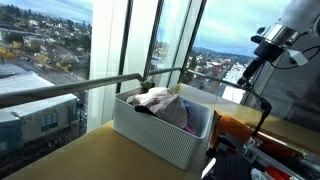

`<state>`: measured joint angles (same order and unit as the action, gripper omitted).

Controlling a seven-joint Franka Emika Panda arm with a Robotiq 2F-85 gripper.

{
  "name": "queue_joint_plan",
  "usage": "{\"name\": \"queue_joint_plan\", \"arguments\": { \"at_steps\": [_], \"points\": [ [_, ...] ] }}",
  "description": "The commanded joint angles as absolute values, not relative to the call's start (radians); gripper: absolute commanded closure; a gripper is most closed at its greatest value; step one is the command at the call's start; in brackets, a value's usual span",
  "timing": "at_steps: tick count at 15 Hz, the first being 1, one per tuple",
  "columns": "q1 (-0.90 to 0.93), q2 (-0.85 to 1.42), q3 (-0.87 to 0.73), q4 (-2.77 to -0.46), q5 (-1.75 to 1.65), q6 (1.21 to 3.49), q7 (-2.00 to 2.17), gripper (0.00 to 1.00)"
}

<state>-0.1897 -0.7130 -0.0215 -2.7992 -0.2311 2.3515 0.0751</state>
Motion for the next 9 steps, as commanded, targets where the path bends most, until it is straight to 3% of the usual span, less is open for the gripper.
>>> {"name": "queue_joint_plan", "arguments": {
  "at_steps": [1, 9],
  "points": [
    [-0.19, -0.713, -0.02, -2.798, -0.23, 2.349, 0.074, 0.0],
    [-0.184, -0.679, -0.018, -2.776, -0.235, 2.394, 0.071, 0.0]
  ]
}}
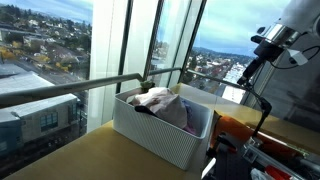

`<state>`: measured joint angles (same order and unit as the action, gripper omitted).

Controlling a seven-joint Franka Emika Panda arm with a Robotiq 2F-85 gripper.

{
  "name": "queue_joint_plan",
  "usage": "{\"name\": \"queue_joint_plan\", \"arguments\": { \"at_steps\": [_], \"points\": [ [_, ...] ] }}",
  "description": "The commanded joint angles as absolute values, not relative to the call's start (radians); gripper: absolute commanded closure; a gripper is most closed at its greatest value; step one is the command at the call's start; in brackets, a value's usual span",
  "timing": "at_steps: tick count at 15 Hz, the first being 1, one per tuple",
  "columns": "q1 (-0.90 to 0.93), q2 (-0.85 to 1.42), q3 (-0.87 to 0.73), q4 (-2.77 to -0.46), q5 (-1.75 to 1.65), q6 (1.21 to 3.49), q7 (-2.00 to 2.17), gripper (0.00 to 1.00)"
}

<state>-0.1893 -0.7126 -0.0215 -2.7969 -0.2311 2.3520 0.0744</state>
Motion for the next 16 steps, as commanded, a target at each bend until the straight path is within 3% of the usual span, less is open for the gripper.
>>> {"name": "queue_joint_plan", "arguments": {
  "at_steps": [1, 8, 16],
  "points": [
    [-0.187, -0.653, -0.011, -2.762, -0.241, 2.423, 0.08, 0.0],
    [-0.1, -0.287, 0.007, -2.528, -0.158, 2.687, 0.095, 0.0],
    [0.002, 0.208, 0.037, -2.174, -0.134, 2.756, 0.144, 0.0]
  ]
}}
